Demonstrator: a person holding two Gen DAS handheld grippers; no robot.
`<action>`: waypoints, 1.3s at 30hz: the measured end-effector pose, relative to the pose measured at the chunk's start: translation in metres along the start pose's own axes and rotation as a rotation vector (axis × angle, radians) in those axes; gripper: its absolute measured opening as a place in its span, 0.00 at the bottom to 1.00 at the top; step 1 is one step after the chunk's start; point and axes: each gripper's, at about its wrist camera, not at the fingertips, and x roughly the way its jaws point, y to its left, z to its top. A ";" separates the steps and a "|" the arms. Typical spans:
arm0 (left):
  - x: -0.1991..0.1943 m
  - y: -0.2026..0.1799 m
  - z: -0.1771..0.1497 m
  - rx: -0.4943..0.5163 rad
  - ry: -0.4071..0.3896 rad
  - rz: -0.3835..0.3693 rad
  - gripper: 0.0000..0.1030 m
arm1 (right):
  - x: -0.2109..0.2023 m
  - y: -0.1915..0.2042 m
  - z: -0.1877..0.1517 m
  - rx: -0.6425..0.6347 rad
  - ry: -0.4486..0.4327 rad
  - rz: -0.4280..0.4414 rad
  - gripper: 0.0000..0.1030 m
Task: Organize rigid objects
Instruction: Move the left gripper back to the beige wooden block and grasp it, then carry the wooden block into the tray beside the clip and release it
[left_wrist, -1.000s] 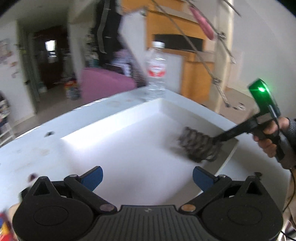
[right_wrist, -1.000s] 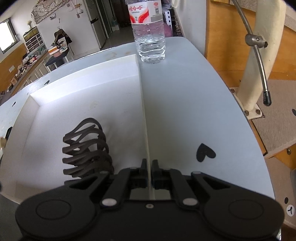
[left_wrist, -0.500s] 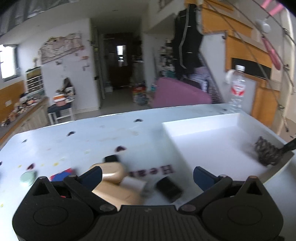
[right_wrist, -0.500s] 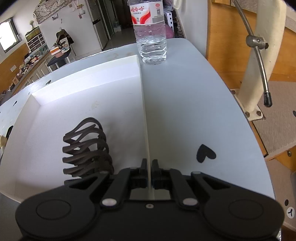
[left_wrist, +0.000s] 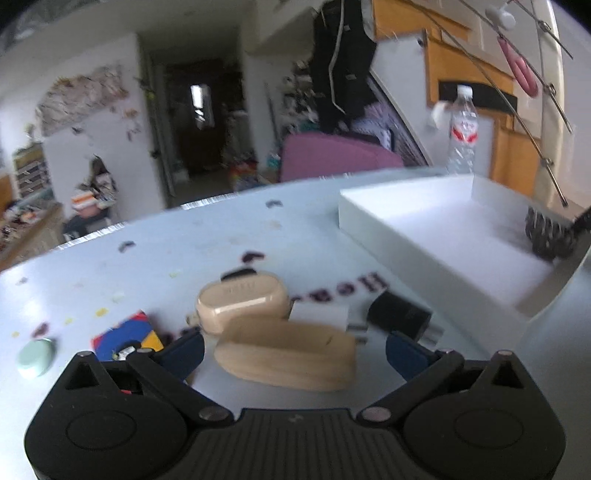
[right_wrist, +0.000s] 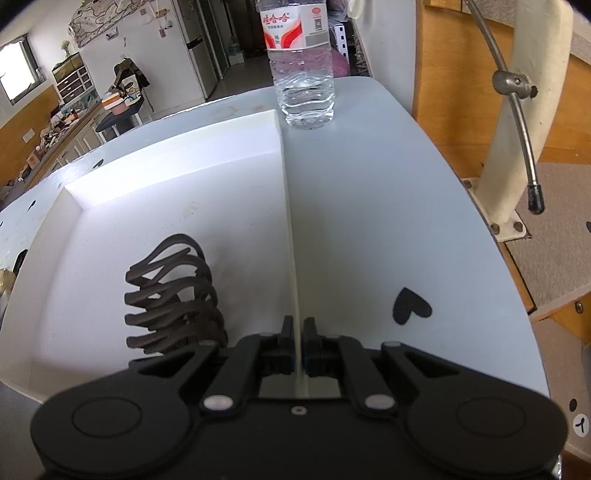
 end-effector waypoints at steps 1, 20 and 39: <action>0.005 0.005 -0.001 -0.003 0.013 -0.010 1.00 | 0.000 0.000 0.000 0.001 0.000 -0.001 0.04; 0.001 0.015 0.016 -0.052 -0.028 -0.078 0.91 | 0.000 0.000 0.001 0.005 0.002 -0.002 0.05; 0.049 -0.164 0.127 0.420 -0.100 -0.600 0.91 | 0.001 0.000 0.002 0.004 0.006 -0.008 0.05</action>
